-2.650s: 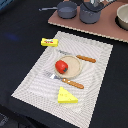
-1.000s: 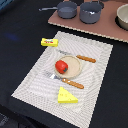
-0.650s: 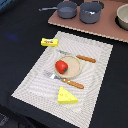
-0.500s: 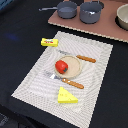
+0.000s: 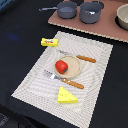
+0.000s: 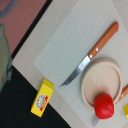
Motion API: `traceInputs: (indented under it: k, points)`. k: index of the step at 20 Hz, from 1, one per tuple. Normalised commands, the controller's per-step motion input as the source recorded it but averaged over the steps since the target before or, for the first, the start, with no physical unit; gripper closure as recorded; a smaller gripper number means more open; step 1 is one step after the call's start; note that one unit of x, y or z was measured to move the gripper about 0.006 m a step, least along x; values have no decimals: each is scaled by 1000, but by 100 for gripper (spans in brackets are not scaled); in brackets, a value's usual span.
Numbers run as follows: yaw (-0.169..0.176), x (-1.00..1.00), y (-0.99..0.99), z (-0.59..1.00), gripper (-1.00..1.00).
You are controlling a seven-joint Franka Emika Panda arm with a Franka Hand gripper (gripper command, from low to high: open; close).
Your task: Interact with the objects in diverse but meaningful ways.
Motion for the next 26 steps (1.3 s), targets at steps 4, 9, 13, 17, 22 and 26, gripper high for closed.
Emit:
traceInputs:
  k: [4, 9, 13, 17, 22, 26]
  points:
    - [-70, 66, -752, -304, -100]
    - [-148, 49, -579, -364, -100]
    - [-169, 5, -529, -421, -100]
    - [-178, 0, -514, -467, -100]
    - [-156, -85, -531, -379, -100]
    - [-89, -254, -672, -450, -100]
